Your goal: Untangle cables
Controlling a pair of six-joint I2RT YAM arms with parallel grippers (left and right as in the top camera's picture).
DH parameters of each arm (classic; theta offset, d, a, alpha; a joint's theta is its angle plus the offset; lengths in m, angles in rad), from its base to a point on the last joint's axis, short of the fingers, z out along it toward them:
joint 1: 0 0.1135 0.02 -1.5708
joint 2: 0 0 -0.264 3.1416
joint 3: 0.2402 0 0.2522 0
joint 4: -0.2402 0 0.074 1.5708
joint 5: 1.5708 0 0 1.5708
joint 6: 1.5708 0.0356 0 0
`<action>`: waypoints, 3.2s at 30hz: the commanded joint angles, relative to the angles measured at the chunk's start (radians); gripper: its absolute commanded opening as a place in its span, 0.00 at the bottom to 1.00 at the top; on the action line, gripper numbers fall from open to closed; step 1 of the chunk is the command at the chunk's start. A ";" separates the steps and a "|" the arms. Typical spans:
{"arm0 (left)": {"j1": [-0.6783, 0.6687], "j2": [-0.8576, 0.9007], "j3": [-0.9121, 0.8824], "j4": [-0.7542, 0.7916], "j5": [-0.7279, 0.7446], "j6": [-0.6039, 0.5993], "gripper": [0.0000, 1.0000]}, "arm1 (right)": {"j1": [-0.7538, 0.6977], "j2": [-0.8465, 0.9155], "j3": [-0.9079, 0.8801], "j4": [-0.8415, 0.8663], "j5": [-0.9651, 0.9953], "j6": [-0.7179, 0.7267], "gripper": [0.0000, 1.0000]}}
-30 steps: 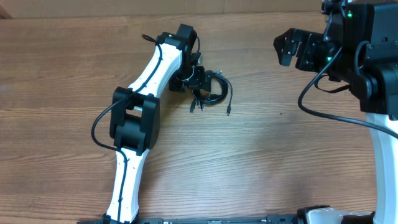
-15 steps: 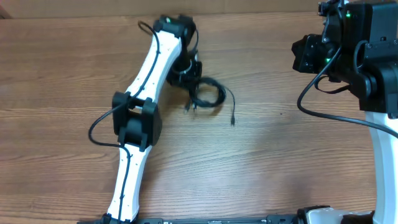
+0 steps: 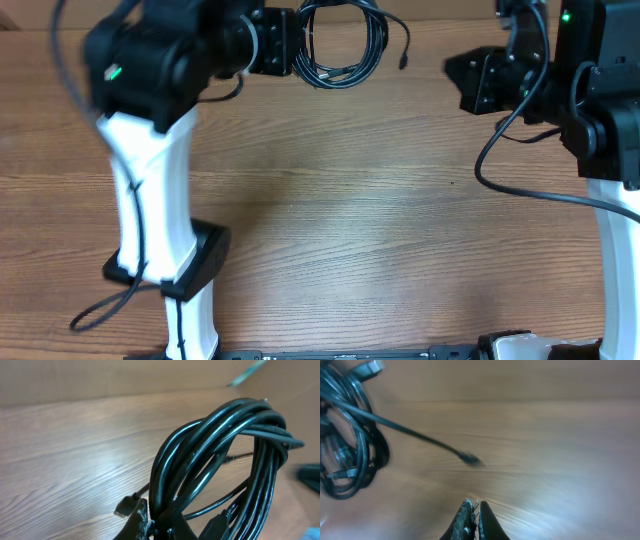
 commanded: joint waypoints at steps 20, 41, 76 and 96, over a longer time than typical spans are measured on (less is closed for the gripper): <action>0.003 -0.003 0.001 0.012 0.180 0.049 0.04 | 0.011 0.060 -0.008 0.281 -0.568 -0.254 0.89; -0.055 -0.158 0.005 0.308 -0.345 0.053 0.04 | 0.011 -0.013 0.064 0.299 -0.380 -0.253 0.91; -0.062 -1.068 -1.637 0.790 -0.770 0.285 0.04 | 0.011 -0.067 0.063 0.205 -0.261 -0.254 0.94; -0.045 -0.891 -1.736 0.793 0.335 0.388 0.04 | 0.011 0.007 0.060 -0.254 -0.274 -0.680 0.59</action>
